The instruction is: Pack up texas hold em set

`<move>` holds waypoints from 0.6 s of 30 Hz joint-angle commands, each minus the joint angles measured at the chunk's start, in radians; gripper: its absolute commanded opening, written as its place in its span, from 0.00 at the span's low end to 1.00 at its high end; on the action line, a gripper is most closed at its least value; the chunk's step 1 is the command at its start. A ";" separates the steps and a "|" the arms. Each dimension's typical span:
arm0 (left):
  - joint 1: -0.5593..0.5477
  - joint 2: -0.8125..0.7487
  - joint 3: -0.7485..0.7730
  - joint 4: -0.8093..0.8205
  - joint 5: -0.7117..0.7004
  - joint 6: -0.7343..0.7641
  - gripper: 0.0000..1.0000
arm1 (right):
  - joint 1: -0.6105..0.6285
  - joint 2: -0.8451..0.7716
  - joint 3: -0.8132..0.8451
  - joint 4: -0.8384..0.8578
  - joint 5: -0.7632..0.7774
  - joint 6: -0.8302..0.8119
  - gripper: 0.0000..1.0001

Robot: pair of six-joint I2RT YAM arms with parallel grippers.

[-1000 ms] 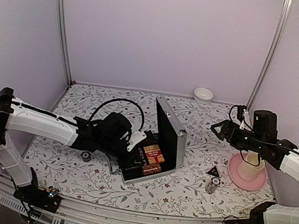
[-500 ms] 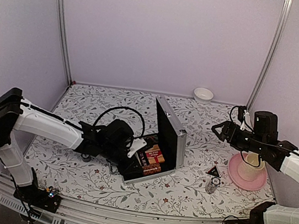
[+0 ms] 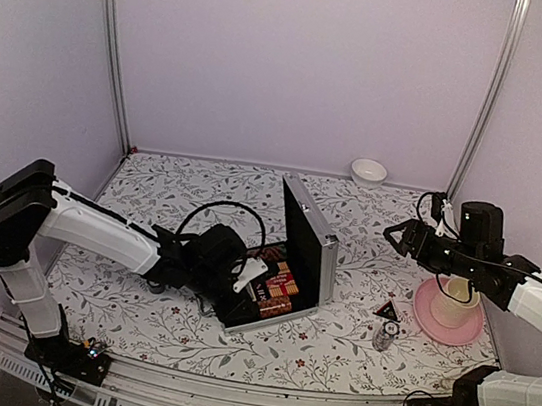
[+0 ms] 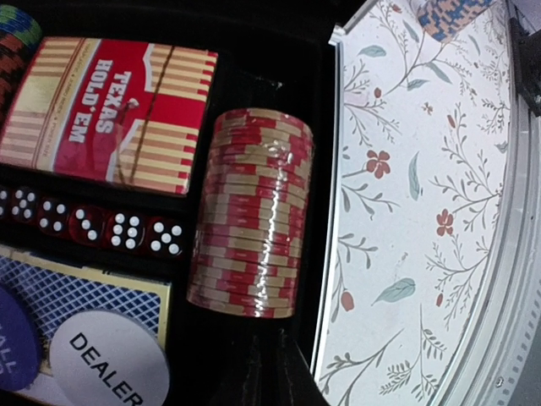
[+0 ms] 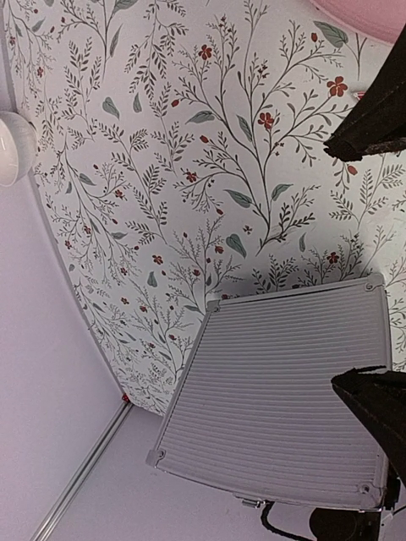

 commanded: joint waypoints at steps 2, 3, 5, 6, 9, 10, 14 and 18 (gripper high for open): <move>-0.012 0.035 0.054 0.012 -0.025 0.029 0.09 | -0.005 -0.014 -0.013 0.020 0.018 0.010 0.86; -0.013 0.043 0.060 0.016 -0.026 0.030 0.09 | -0.006 -0.015 -0.013 0.020 0.018 0.010 0.87; -0.013 0.057 0.071 0.027 -0.023 0.031 0.09 | -0.005 -0.016 -0.014 0.021 0.019 0.011 0.86; -0.012 0.064 0.076 0.035 -0.022 0.032 0.09 | -0.006 -0.018 -0.014 0.020 0.022 0.011 0.86; -0.013 0.086 0.097 0.056 -0.018 0.032 0.09 | -0.006 -0.021 -0.012 0.021 0.027 0.009 0.87; -0.013 0.094 0.104 0.061 -0.016 0.033 0.09 | -0.006 -0.019 -0.010 0.021 0.027 0.008 0.87; -0.013 0.124 0.137 0.087 -0.009 0.038 0.09 | -0.005 -0.013 -0.008 0.022 0.023 0.004 0.87; -0.013 0.155 0.172 0.103 -0.007 0.053 0.10 | -0.006 -0.013 -0.007 0.021 0.022 0.001 0.87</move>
